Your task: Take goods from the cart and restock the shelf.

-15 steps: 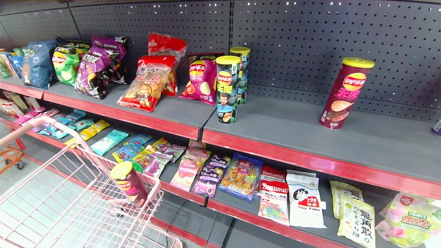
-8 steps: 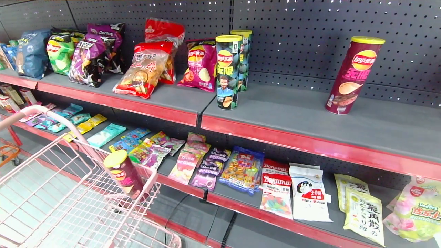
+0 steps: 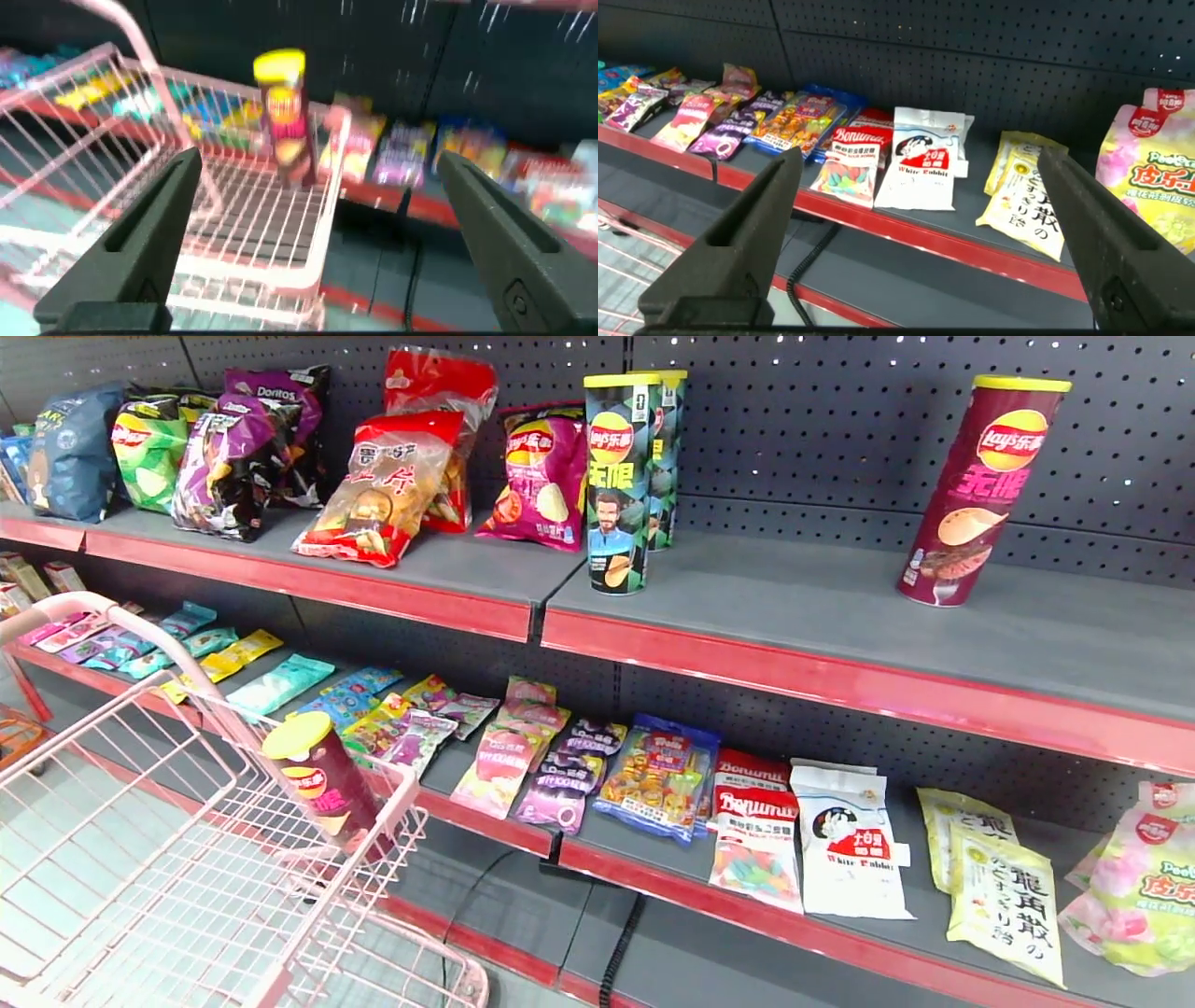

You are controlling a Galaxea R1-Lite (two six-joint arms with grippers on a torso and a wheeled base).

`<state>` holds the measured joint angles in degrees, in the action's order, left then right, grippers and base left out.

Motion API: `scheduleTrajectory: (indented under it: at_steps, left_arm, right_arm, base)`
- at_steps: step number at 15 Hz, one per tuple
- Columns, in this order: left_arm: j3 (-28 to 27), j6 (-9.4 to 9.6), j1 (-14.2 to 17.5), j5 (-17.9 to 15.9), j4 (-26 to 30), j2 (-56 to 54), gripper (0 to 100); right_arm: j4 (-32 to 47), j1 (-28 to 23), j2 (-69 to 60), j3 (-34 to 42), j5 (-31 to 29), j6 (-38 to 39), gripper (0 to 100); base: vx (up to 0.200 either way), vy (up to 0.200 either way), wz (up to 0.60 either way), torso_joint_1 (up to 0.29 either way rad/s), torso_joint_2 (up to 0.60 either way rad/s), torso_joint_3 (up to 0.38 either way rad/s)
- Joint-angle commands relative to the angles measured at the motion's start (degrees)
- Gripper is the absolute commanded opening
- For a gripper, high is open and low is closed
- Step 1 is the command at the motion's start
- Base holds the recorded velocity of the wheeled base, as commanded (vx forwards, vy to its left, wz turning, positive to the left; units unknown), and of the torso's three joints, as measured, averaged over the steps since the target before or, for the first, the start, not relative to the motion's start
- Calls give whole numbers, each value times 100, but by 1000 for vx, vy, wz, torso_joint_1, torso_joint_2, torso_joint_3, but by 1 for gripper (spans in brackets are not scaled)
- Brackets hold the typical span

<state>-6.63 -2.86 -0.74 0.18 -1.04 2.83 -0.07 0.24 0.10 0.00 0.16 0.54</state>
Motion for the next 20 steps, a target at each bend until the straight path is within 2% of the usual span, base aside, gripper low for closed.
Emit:
scheduleTrajectory:
  at_steps: [1, 2, 3, 5, 6, 7, 8, 10, 11, 13, 15, 17, 20]
  left_arm:
    - [-2501, -557, -14, 878, -239, 3250, 100]
    - [-2387, -417, -14, 896, -433, 3848, 100]
    - [-2149, -443, -40, 843, -775, 4516, 100]
    - [-1622, -628, -22, 421, -2111, 5738, 100]
    - [-1262, -636, -14, 193, -3078, 6502, 100]
    - [-1103, -636, -5, 166, -3561, 6959, 100]
    - [-928, -610, 136, 166, -4203, 7662, 100]
    - [-813, -584, 285, 157, -4880, 8436, 100]
    - [-787, -584, 400, 140, -5390, 8946, 100]
    - [-778, -592, 426, 78, -5882, 9499, 100]
    - [-796, -575, 487, 8, -6110, 9816, 100]
    - [-796, -575, 531, -106, -6796, 10422, 100]
    - [-849, -531, 593, -256, -7455, 11002, 100]
  right_arm:
    - [-1, 2, 8, 0, 2, -10, 100]
    - [-1, 2, 8, 0, 2, -10, 100]
    - [-1, 2, 8, 0, 2, -10, 100]
    - [-1, 2, 8, 0, 2, -10, 100]
    - [-1, 2, 8, 0, 2, -18, 100]
    - [-1, 2, 8, 0, 2, -18, 100]
    - [-1, 2, 8, 0, 2, -18, 100]
    - [-1, 2, 8, 0, 2, -18, 100]
    - [-1, 2, 8, 0, 2, -1, 100]
    - [-1, 2, 8, 0, 2, -10, 100]
    - [-1, 2, 8, 0, 2, -18, 100]
    - [-1, 2, 8, 0, 2, -18, 100]
    - [-1, 2, 8, 0, 2, -18, 100]
  base:
    - [0, 0, 0, 0, 0, 0]
    - [0, 0, 0, 0, 0, 0]
    - [0, 0, 0, 0, 0, 0]
    - [0, 0, 0, 0, 0, 0]
    - [0, 0, 0, 0, 0, 0]
    - [0, 0, 0, 0, 0, 0]
    - [0, 0, 0, 0, 0, 0]
    - [0, 0, 0, 0, 0, 0]
    - [0, 0, 0, 0, 0, 0]
    - [0, 0, 0, 0, 0, 0]
    - [0, 0, 0, 0, 0, 0]
    - [0, 0, 0, 0, 0, 0]
    - [0, 0, 0, 0, 0, 0]
